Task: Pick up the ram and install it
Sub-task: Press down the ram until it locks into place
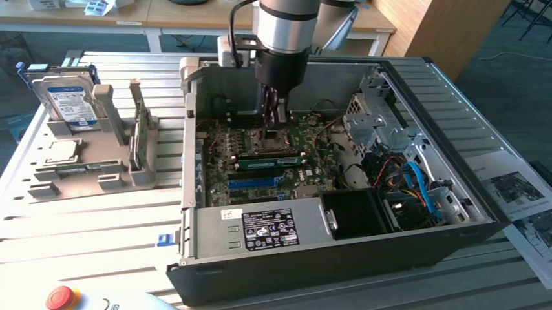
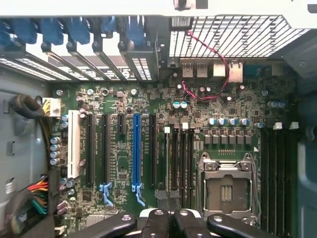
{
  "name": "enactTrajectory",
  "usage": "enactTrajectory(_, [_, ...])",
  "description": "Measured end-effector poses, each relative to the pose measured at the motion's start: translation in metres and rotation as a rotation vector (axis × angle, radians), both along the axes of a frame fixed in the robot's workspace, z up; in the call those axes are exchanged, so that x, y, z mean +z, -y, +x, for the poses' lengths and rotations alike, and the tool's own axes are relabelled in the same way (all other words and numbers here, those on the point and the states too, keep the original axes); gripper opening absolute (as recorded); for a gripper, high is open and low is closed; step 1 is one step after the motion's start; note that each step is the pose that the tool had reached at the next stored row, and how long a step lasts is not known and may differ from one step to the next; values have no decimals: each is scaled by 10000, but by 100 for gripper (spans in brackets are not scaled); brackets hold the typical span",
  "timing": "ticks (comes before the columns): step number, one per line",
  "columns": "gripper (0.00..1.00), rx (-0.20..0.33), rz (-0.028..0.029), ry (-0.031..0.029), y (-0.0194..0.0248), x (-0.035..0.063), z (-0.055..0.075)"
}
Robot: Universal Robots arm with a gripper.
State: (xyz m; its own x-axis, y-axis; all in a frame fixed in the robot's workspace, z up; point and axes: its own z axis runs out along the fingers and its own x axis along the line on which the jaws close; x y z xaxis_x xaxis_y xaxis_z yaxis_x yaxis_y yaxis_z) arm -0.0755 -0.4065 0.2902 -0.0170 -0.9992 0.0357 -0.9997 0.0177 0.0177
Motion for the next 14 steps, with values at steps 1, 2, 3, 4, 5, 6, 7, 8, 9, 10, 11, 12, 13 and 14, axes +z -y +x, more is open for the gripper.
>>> enactTrajectory(1, [10,0,-3,0,0,26,0])
enactTrajectory(2, [10,0,-5,0,0,50,0])
enactTrajectory(3, [10,0,-7,-1,0,74,0])
enactTrajectory(4, [10,0,-9,-1,0,97,1])
enactTrajectory(5, [10,0,-11,-1,0,118,0])
enactTrajectory(6, [10,1,-13,-1,0,140,1])
enactTrajectory(7, [10,0,-14,-1,0,160,1])
enactTrajectory(8, [10,1,-16,-1,0,180,1])
enactTrajectory(9, [10,1,-19,-1,0,199,1])
enactTrajectory(10, [10,1,-19,0,0,218,1])
enactTrajectory(11, [10,1,-21,-1,0,235,1])
enactTrajectory(12, [10,1,-24,-1,0,254,1])
enactTrajectory(13, [10,1,-28,0,0,271,1])
enactTrajectory(14, [10,2,-35,-1,0,288,2])
